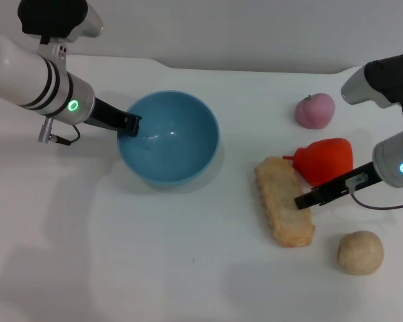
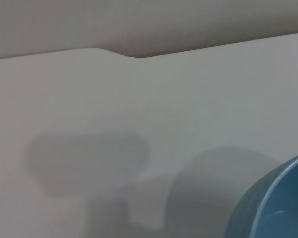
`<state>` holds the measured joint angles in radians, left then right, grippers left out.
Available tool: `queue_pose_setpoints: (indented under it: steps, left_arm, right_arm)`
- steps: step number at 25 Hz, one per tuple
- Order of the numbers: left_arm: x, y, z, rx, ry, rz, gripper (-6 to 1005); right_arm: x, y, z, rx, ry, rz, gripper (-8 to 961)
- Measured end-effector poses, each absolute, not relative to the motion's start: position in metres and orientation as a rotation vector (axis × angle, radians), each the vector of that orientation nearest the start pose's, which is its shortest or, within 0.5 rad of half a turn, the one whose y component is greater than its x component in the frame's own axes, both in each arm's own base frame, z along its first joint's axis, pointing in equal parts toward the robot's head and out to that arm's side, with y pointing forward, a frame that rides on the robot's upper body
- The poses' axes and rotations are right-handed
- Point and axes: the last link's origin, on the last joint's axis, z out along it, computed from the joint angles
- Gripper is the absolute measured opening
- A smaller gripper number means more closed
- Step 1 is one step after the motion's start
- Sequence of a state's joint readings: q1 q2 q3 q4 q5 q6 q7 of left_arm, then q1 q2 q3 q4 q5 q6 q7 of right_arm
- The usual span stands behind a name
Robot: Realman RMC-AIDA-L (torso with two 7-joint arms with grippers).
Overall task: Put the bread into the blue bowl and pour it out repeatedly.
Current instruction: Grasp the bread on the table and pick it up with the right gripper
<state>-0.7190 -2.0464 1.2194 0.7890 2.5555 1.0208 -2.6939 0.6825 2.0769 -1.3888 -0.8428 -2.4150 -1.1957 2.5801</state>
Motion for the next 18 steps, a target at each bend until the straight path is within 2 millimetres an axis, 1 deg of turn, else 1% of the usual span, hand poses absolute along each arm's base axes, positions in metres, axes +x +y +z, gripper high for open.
queue_pose_setpoints:
  steps: [5, 9, 14, 18]
  left_arm:
    - [-0.250, 0.416, -0.018, -2.181, -1.342, 0.165, -1]
    - [-0.247, 0.418, -0.018, -2.183, -1.336, 0.157, -2]
    - [-0.242, 0.421, -0.018, -2.189, -1.323, 0.150, -2]
    - [-0.240, 0.421, -0.019, -2.192, -1.321, 0.148, -2]
  right_arm:
    - [0.229, 0.372, -0.070, -2.506, 1.295, -0.289, 287]
    - [0.227, 0.370, -0.080, -2.524, 1.301, -0.270, 283]
    - [0.233, 0.373, -0.086, -2.493, 1.320, -0.273, 278]
    - [0.236, 0.374, -0.088, -2.466, 1.344, -0.229, 273]
